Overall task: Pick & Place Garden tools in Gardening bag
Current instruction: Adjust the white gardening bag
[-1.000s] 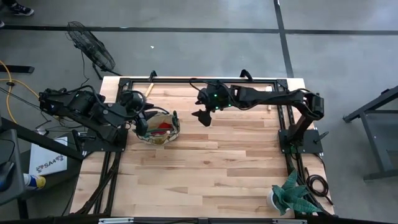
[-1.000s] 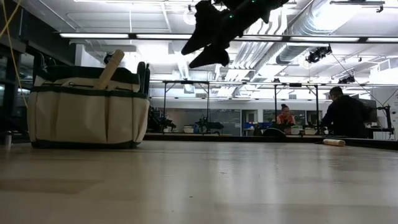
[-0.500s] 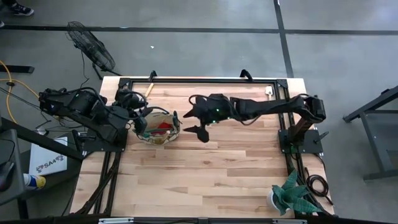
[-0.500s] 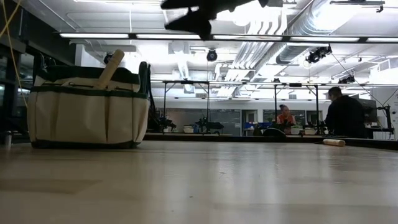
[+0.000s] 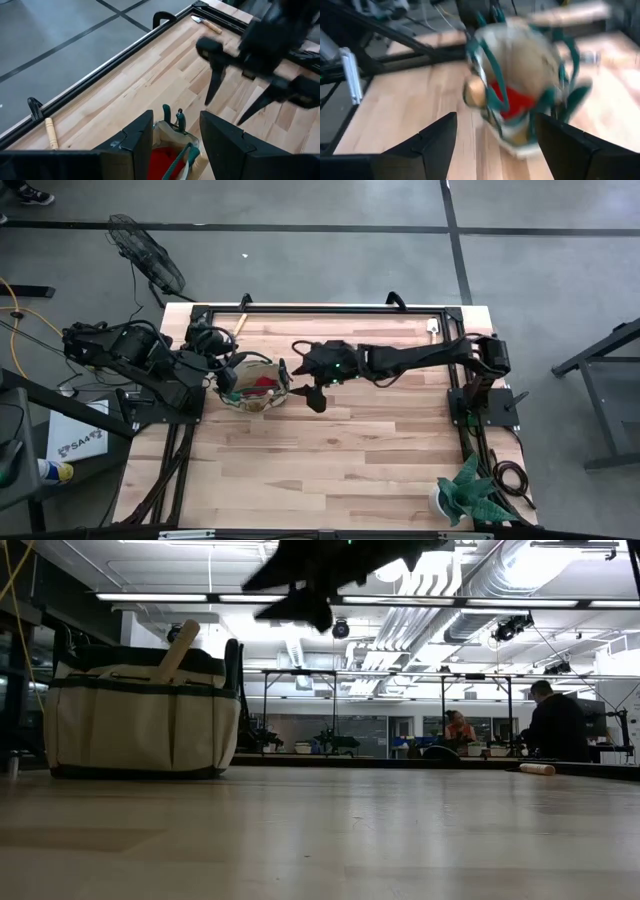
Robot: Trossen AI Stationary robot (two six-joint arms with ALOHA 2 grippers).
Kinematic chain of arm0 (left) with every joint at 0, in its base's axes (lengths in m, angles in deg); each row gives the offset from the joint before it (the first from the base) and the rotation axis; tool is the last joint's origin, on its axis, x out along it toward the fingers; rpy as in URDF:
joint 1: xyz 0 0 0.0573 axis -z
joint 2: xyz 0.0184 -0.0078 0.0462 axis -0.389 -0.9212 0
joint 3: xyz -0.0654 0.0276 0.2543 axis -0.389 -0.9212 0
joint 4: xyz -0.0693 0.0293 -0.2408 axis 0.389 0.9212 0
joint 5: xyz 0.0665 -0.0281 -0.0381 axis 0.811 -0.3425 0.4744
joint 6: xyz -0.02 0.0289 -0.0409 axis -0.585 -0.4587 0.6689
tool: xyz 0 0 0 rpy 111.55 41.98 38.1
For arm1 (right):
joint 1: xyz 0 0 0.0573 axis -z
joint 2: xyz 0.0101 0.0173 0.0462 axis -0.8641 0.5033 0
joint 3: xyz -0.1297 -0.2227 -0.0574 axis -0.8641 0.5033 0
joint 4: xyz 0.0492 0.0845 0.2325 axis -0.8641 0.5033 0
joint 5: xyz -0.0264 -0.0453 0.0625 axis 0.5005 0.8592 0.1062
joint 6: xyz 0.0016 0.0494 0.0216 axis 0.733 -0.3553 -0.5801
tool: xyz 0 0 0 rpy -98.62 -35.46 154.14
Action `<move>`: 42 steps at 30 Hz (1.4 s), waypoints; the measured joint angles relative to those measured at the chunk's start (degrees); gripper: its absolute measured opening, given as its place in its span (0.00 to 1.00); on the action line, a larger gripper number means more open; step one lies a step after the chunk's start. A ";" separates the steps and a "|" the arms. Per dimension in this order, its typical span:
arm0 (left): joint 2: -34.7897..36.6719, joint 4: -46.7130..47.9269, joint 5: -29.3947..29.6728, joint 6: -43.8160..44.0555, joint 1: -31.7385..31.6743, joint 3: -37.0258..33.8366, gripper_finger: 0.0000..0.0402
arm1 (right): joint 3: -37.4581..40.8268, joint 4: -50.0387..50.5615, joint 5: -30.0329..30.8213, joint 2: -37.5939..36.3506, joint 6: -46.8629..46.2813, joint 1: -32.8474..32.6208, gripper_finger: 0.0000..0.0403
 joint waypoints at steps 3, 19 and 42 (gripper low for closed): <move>-0.66 1.15 0.12 1.66 -0.02 0.00 0.39 | 0.10 3.23 0.90 1.15 -5.57 0.07 0.62; -5.69 18.03 -12.03 29.69 -16.50 -3.89 0.39 | 0.08 25.43 -1.20 -4.28 -17.94 2.72 0.57; -23.48 3.75 -35.38 -33.14 -37.99 -9.62 0.39 | 0.05 31.60 -4.80 -4.95 -16.44 2.99 0.57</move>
